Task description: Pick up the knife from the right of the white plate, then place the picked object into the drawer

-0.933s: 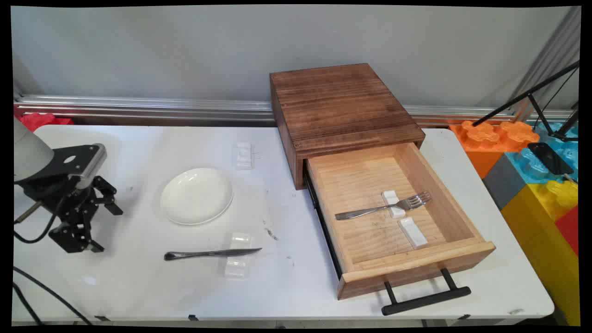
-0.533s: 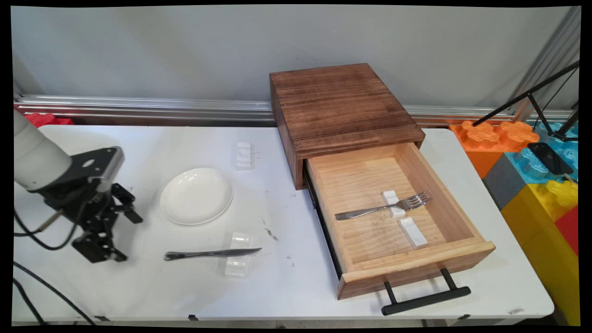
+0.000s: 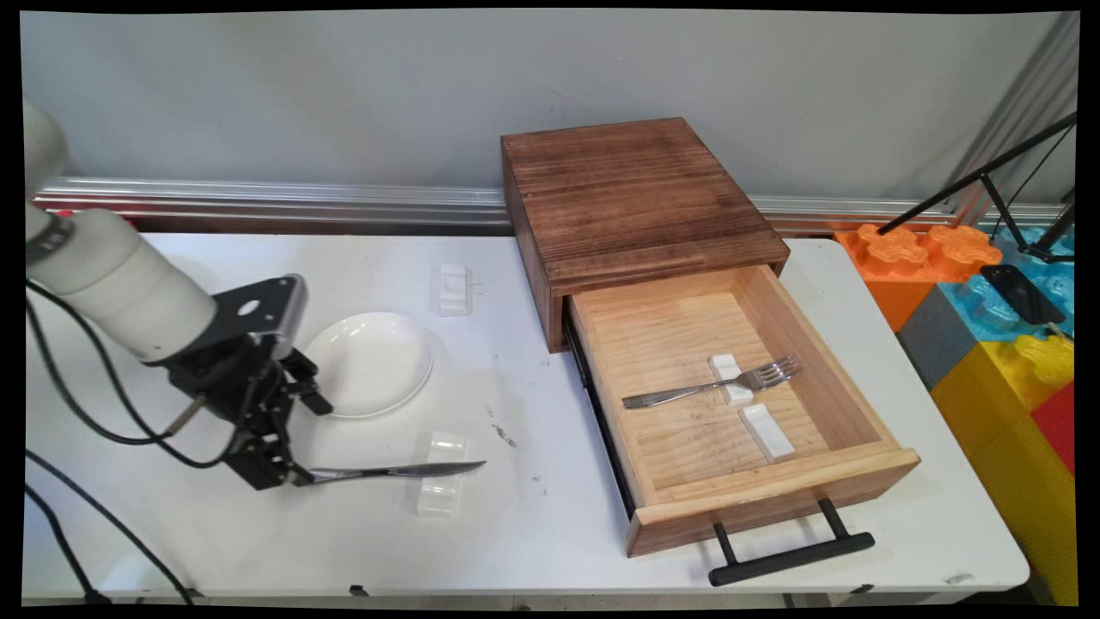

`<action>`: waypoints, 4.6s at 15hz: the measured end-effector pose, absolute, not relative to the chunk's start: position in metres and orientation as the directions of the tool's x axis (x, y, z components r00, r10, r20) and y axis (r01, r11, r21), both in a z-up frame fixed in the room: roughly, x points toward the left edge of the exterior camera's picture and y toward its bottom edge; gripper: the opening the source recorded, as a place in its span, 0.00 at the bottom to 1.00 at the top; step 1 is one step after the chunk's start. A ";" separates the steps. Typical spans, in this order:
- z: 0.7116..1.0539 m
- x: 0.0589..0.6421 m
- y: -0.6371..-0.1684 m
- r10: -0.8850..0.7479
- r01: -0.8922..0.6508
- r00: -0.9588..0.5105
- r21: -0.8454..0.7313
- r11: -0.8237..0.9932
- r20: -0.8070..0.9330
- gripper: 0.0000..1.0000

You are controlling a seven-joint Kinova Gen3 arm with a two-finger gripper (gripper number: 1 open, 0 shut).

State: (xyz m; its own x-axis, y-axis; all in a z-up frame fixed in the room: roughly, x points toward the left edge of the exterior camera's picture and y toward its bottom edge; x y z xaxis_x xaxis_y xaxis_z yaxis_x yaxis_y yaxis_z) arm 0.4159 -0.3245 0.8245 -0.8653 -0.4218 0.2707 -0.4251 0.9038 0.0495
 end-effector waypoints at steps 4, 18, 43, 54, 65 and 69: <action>0.818 0.394 -0.330 -0.415 -0.418 -0.869 0.048 0.907 0.271 1.00; 0.781 0.363 -0.339 -0.401 -0.416 -0.871 0.009 0.909 0.283 1.00; 0.804 0.357 -0.360 -0.342 -0.356 -0.876 0.024 0.934 0.339 0.00; 0.895 0.313 -0.369 -0.413 -0.433 -0.839 0.025 0.901 0.355 0.00; 0.955 0.236 -0.380 -0.425 -0.447 -0.798 0.053 0.893 0.426 0.00; 0.956 0.197 -0.393 -0.405 -0.428 -0.789 0.059 0.902 0.462 0.00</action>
State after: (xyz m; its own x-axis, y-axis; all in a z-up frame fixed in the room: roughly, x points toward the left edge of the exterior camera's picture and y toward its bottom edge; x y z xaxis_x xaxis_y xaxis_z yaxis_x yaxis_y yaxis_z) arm 0.1966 -0.3929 0.9564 -0.7891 -0.4049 0.4619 -0.4281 0.9018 0.0591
